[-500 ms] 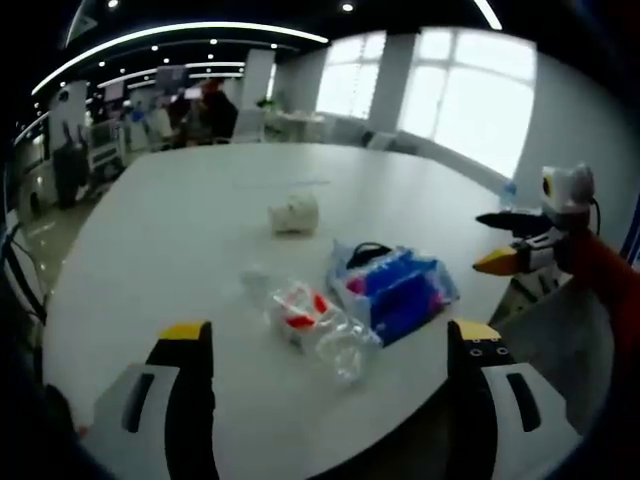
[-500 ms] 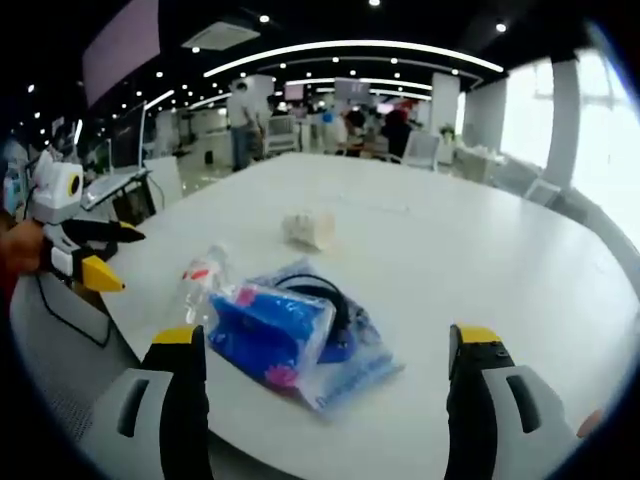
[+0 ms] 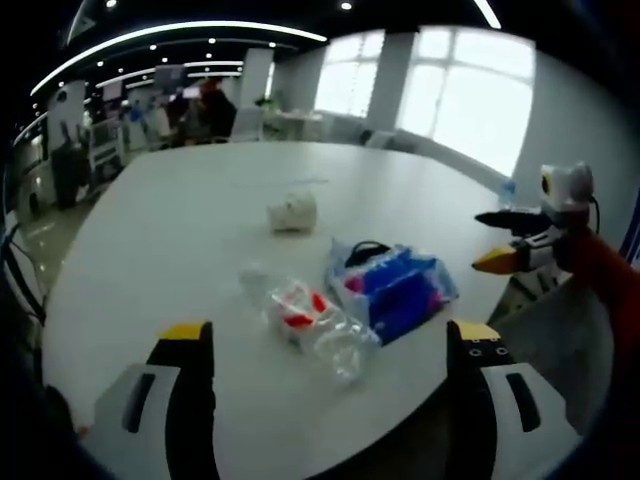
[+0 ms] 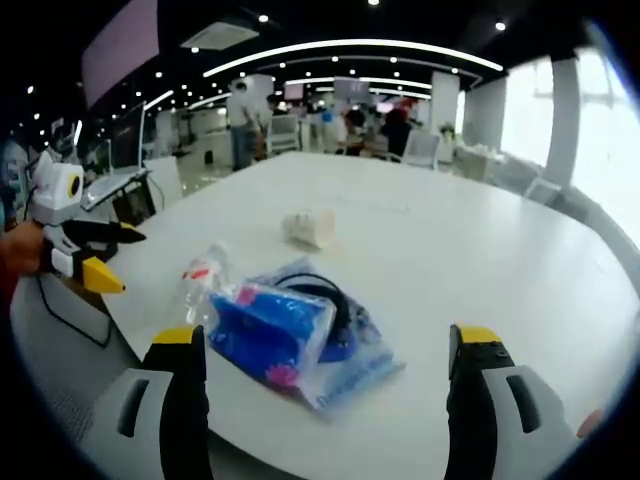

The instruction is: Arrange the tabletop items into an orderly group along one side of the table until the central work area is clear of visible clutter.

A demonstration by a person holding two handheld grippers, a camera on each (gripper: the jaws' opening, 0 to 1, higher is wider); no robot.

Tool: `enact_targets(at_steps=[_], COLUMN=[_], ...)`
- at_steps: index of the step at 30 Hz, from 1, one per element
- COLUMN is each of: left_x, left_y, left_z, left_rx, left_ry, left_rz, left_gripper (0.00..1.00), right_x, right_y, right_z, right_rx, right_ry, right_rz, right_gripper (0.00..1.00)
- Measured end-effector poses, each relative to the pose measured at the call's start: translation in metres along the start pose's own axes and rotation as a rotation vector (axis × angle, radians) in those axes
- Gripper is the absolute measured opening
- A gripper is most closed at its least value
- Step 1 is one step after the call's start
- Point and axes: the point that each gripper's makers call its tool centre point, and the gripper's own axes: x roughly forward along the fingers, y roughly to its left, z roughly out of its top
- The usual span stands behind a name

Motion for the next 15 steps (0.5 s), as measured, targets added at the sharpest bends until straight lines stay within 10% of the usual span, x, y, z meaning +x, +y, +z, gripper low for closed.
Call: enact_targets(at_steps=[15], left_x=[0.0009], left_y=[-0.0013], left_z=[-0.0037], left_rx=[0.001], left_ry=[0.019], left_rz=[-0.005], left_gripper=[0.92], right_x=[0.0000], right_y=[0.0005], right_z=[-0.0002], right_rx=[0.005], right_ry=[0.002], right_rz=[0.002], right_gripper=[1.00])
